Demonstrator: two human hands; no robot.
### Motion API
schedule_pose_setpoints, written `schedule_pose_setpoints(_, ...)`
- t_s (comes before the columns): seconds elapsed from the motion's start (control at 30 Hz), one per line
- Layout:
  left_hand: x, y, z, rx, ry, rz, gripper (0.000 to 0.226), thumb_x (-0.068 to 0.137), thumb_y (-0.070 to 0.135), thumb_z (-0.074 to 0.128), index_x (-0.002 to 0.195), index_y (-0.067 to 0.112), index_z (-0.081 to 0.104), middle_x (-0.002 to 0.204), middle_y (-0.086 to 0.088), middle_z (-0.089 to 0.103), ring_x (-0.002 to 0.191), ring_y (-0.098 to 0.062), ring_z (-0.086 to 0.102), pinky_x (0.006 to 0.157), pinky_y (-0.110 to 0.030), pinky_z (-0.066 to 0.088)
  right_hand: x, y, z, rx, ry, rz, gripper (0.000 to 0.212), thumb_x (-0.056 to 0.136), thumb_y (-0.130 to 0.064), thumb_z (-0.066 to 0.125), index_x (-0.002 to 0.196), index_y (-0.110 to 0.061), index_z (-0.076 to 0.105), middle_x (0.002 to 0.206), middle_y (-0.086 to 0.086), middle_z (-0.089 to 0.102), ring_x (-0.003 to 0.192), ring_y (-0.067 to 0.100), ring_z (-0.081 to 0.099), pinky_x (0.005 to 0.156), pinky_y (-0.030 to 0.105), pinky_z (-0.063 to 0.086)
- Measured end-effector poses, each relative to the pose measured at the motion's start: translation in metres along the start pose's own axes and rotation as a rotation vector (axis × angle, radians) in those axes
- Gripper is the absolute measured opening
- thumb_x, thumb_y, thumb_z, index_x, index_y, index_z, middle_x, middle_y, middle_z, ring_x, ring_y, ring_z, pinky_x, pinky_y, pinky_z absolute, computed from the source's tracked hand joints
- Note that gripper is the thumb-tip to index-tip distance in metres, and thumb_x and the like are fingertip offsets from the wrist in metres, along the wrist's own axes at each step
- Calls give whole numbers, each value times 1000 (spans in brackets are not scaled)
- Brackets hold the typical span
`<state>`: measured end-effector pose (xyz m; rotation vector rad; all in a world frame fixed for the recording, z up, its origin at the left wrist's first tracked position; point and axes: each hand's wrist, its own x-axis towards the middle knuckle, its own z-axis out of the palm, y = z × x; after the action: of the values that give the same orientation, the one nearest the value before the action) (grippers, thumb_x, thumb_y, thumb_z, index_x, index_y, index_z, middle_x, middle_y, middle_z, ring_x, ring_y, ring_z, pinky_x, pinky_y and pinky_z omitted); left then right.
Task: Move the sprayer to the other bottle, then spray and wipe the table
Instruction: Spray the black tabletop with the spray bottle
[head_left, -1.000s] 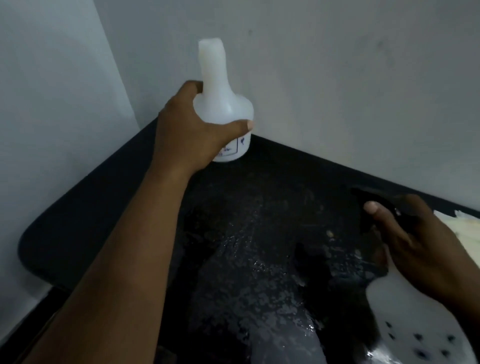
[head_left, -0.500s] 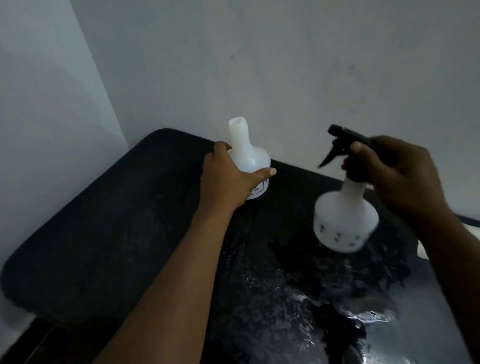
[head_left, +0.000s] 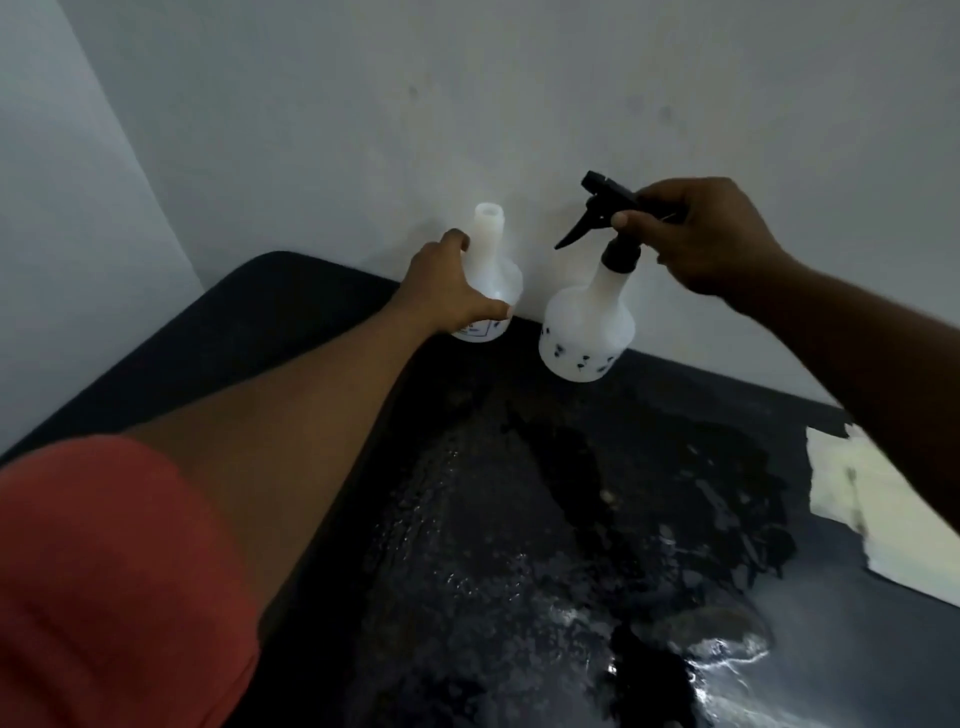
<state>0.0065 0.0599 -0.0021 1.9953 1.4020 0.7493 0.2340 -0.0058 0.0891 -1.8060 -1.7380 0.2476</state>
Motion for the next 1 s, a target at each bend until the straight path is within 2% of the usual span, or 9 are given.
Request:
schedule_pose_setpoints(0.13, 4, -17, 5, -52, -47, 3, 89, 64, 36, 87, 138, 16, 40, 130, -8, 55, 114, -24, 54, 86, -31, 46, 7, -4, -8, -88, -73, -5, 29, 92, -36, 63, 114, -19, 70, 95, 4, 66, 84, 27, 62, 85, 42, 53)
schedule_pose_setpoints(0.27, 3, -20, 6, -110, -73, -13, 99, 62, 41, 88, 143, 18, 35, 136, -5, 52, 120, -23, 51, 96, -35, 45, 3, 0, -11, -219, -103, -29, 32, 89, -44, 63, 109, -20, 70, 82, 3, 64, 68, 16, 56, 61, 28, 44)
schedule_pose_setpoints(0.43, 3, -16, 2, -25, -140, -29, 115, 61, 46, 88, 149, 11, 23, 144, -8, 44, 127, -25, 45, 91, -27, 36, -25, 32, -27, -314, -152, 25, 60, 82, -60, 61, 125, -19, 60, 102, -1, 67, 89, 17, 60, 76, 28, 40)
schedule_pose_setpoints(0.57, 0, -23, 3, 110, -193, -30, 125, 60, 45, 88, 151, 6, 12, 145, -11, 46, 129, -27, 47, 91, -28, 38, -67, 64, -60, -370, -183, 138, 53, 84, -58, 61, 118, -17, 64, 108, 6, 72, 93, 22, 64, 78, 28, 42)
schedule_pose_setpoints(0.63, -7, -32, -5, 154, -120, -43, 137, 48, 63, 85, 151, 8, 13, 145, -11, 47, 129, -27, 49, 93, -33, 40, -84, 76, -73, -405, -223, 170, 44, 88, -52, 61, 111, -14, 68, 108, 10, 73, 97, 27, 65, 79, 30, 46)
schedule_pose_setpoints(0.7, -13, -34, -9, 147, 42, 32, 126, 39, 84, 73, 137, 13, 37, 135, -14, 56, 119, -32, 56, 90, -42, 47, -104, 89, -87, -421, -242, 213, 37, 91, -45, 60, 105, -12, 71, 108, 11, 73, 99, 28, 65, 80, 30, 46)
schedule_pose_setpoints(0.8, -12, -23, -12, 100, 244, 190, 94, 53, 92, 54, 111, 19, 54, 112, -17, 63, 103, -40, 60, 85, -49, 50, -131, 107, -101, -411, -225, 271, 30, 92, -35, 62, 103, -9, 73, 105, 10, 74, 99, 27, 65, 81, 31, 48)
schedule_pose_setpoints(0.87, -17, 12, -6, 114, 252, 319, 64, 70, 82, 52, 97, 25, 60, 98, -13, 63, 92, -39, 62, 78, -45, 49, -146, 115, -105, -390, -224, 304, 25, 92, -31, 63, 101, -10, 73, 100, 7, 74, 95, 25, 66, 80, 32, 50)
schedule_pose_setpoints(1.0, -45, 109, 43, 92, 193, 642, 34, 83, 36, 72, 90, 4, 65, 91, -19, 63, 86, -36, 60, 75, -44, 50, -175, 130, -115, -424, -208, 363, 19, 91, -32, 61, 95, -17, 71, 93, 4, 72, 86, 23, 64, 73, 32, 51)
